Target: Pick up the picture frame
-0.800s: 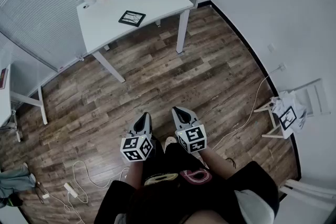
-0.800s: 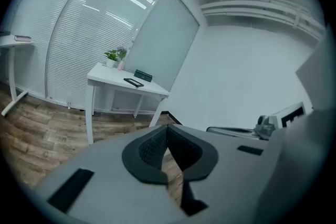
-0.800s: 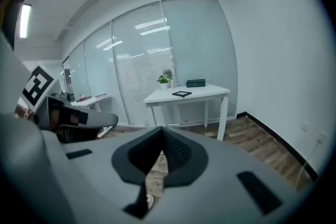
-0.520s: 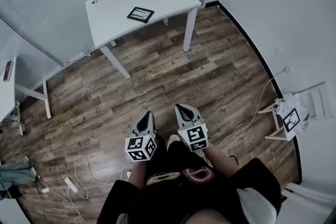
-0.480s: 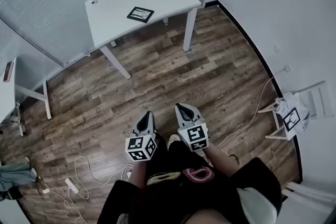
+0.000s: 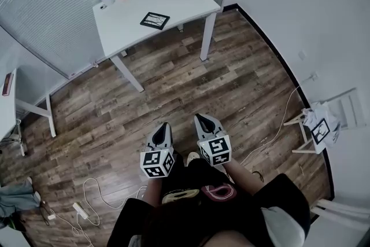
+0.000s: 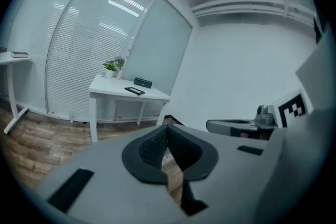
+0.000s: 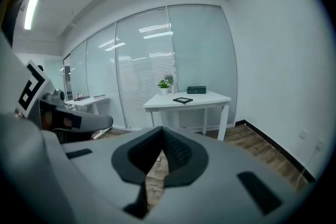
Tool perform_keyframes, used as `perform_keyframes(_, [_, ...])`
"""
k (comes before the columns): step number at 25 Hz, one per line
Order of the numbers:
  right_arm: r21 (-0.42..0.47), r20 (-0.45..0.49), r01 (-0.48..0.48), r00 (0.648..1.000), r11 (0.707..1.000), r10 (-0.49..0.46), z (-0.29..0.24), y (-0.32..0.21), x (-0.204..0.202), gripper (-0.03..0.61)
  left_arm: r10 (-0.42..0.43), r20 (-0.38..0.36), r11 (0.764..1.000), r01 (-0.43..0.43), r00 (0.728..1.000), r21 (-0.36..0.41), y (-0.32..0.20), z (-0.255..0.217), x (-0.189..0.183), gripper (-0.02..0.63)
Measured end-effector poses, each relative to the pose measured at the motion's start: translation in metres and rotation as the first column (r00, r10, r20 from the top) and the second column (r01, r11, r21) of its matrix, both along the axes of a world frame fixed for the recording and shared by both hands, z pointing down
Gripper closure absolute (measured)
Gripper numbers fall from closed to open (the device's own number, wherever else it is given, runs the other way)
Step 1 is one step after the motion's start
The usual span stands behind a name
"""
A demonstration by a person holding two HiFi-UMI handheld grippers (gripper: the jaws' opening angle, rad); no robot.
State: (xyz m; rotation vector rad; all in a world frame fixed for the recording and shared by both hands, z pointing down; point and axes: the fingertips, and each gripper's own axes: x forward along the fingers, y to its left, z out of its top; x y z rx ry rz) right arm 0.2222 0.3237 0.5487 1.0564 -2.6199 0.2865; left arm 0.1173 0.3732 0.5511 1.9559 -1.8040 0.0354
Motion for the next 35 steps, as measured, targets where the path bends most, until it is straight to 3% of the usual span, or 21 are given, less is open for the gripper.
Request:
perform_keyframes(7, [-0.022,0.003,-0.022,1.000,1.000,0.022,0.000,-0.024,-0.029,0.568,0.055,0.007,0.998,-0.055,0.998,0.018,-0.037,-0.007,-0.032,0.597])
perform_keyframes(21, [-0.047,0.012,-0.055,0.998,0.997,0.055,0.009,-0.060,-0.130,0.568,0.119,0.003,0.993,-0.119,0.993,0.013,-0.085,-0.002,-0.134,0.597])
perform_keyframes(35, [-0.051,-0.026,-0.014,1.000,0.999,0.012,0.021,-0.097,-0.160,0.568,0.100,-0.005,0.995,-0.100,0.995,0.016,-0.120,0.003,-0.157,0.597])
